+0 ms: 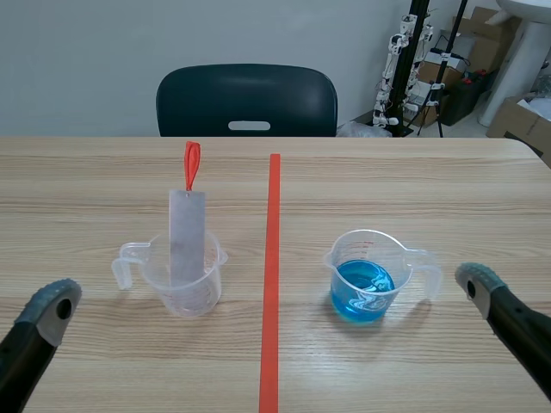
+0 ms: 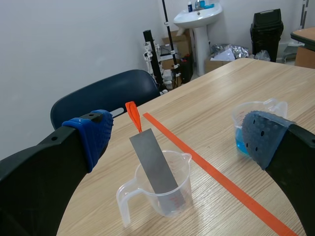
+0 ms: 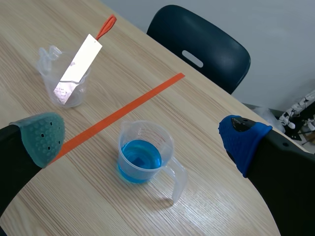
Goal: Do the redox reaction experiment. return to the home posture
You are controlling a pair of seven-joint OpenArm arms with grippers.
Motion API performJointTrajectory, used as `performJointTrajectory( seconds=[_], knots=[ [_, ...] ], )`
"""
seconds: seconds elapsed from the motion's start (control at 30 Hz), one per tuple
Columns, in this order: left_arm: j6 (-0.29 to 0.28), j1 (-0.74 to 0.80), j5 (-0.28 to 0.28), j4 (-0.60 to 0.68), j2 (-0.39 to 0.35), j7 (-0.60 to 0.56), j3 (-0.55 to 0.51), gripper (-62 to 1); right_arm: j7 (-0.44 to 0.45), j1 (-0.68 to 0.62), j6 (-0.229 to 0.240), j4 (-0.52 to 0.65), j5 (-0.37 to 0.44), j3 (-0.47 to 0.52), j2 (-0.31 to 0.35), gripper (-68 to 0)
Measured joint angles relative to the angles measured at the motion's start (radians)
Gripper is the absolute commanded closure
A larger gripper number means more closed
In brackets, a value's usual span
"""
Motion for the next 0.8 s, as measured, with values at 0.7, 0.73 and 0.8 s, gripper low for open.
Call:
performJointTrajectory(
  seconds=[0.7, 0.73, 0.8],
  knots=[
    [0.000, 0.000, 0.000, 0.000, 0.000, 0.000, 0.000, -55.1, 0.004, 0.000, -0.195, 0.000, 0.000, -0.051, 0.200, -67.9],
    [0.000, 0.000, 0.000, 0.000, 0.000, 0.000, 0.000, -55.1, 0.005, 0.000, -0.194, 0.000, 0.000, -0.056, 0.207, -67.9],
    [0.000, 0.000, 0.000, 0.000, 0.000, 0.000, 0.000, -55.1, 0.004, 0.000, -0.195, 0.000, 0.000, -0.066, 0.217, -67.9]
  ],
)
